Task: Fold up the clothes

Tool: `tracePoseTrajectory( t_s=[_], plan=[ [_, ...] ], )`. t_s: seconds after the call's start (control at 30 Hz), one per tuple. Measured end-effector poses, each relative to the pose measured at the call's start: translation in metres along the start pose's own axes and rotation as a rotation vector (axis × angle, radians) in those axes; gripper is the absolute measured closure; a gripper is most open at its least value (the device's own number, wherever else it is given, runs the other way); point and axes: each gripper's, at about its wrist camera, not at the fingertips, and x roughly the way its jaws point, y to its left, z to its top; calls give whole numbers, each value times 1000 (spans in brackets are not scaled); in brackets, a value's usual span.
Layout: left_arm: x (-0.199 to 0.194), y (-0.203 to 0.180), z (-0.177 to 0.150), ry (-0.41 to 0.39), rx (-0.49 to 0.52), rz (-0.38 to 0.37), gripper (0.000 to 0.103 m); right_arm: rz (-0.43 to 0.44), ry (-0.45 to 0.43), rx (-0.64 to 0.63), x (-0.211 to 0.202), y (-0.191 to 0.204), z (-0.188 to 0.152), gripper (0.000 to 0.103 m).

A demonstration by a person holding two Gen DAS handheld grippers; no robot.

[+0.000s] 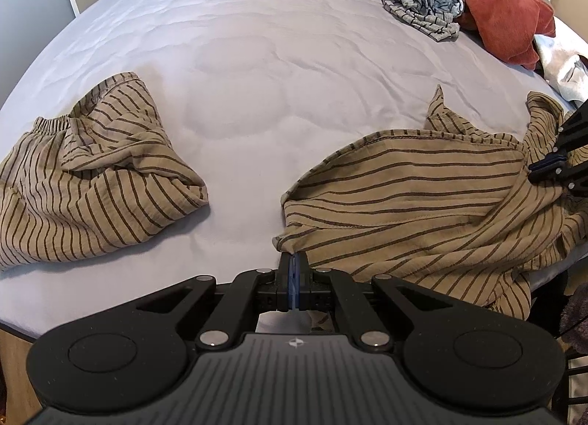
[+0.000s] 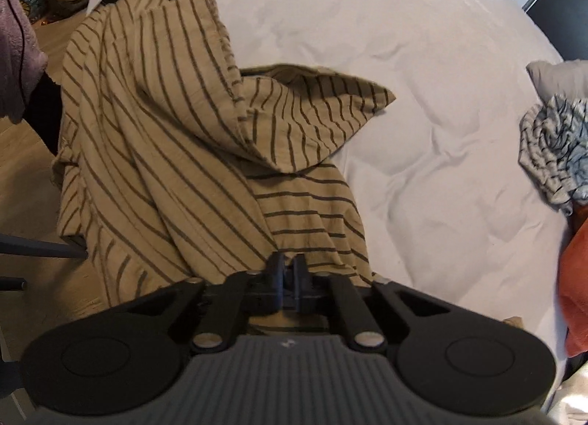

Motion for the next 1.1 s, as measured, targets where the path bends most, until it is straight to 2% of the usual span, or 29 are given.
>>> tracePoseTrajectory(
  t_s=[0.17, 0.27, 0.37, 0.47, 0.6, 0.77, 0.9, 0.93, 0.97, 1.0, 1.03, 1.1],
  plan=[
    [-7, 0, 2, -34, -10, -14, 103, -51, -96, 61, -39, -9, -6, 99],
    [-14, -2, 3, -81, -18, -61, 103, -105, -169, 134, -69, -18, -17, 101],
    [-23, -11, 5, -137, 14, -128, 103, -204, -199, 211, -93, -29, -33, 103],
    [-28, -26, 6, -165, 83, -188, 103, -253, -197, 305, -108, -42, -58, 103],
    [-26, -42, 3, -144, 155, -157, 103, -232, -216, 320, -112, -38, -82, 98],
    [-26, -42, 6, -138, 129, -133, 103, -193, -227, 249, -96, -26, -66, 97],
    [-27, -37, 8, -136, 107, -114, 103, -146, -227, 172, -76, -18, -39, 95],
    [-26, -37, 8, -135, 104, -111, 103, -125, -222, 154, -71, -17, -32, 84],
    [-26, -36, 8, -134, 103, -107, 103, -108, -213, 139, -66, -16, -26, 52],
    [-26, -36, 9, -134, 103, -106, 103, -95, -209, 121, -61, -14, -21, 40],
    [-26, -35, 9, -134, 103, -104, 103, -82, -204, 102, -56, -12, -16, 38],
    [-27, -34, 9, -136, 101, -102, 103, -65, -184, 65, -45, -10, -7, 40]
  ],
)
